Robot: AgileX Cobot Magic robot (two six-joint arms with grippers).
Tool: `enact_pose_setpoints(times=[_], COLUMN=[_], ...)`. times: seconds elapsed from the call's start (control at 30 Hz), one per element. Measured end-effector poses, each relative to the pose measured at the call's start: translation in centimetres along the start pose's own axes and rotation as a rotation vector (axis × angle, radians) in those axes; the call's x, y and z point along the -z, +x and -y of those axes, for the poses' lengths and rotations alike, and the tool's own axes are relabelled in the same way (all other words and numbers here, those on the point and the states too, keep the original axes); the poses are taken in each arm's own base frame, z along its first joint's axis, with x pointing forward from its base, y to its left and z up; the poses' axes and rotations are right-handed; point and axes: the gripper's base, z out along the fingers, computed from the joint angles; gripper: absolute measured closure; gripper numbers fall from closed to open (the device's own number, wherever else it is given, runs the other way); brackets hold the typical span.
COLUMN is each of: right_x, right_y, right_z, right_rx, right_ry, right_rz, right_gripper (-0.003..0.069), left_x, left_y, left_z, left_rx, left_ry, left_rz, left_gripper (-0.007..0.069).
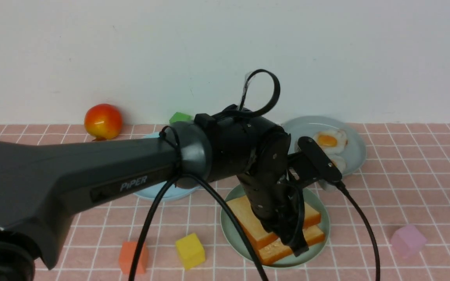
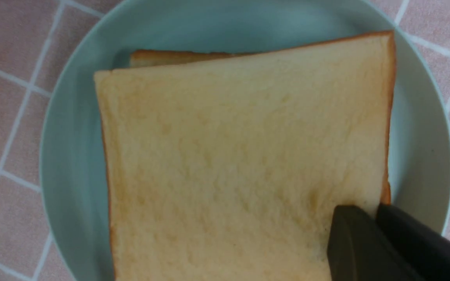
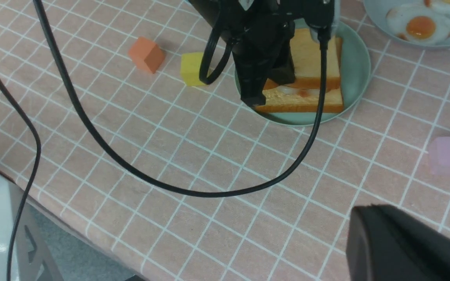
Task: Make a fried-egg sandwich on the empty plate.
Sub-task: Use the left arm to place a slice of bread on the fried egg in the middle
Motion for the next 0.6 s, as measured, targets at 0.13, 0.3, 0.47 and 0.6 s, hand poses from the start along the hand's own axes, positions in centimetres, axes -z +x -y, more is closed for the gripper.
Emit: enact_pose_setpoints(times=[0.13,0.3,0.47,0.6], right_x=[0.0,0.0,0.0,0.0], right_y=[0.0,0.02,0.03,0.03], right_z=[0.01,0.14,0.22,0.22], right_rx=[0.0,0.005,0.008,0.008], right_ry=[0.001,0.015,0.024,0.024], right_rz=[0.0,-0.002,-0.003,-0.003], right_gripper=[0.0627,0.0627,0.0624,0.0622], left_x=[-0.09,-0.14,-0.13,-0.31], left_y=[0.01,-0.06,-0.29,-0.23], left_z=[0.05,0.22,0.19,0.21], left_rx=[-0.03,-0.013,-0.006,-0.009], left_ry=[0.006,0.025,0.02,0.023], left_rz=[0.0,0.009,0.034,0.029], left_gripper=[0.0571,0.0572,0.0574,0.0574])
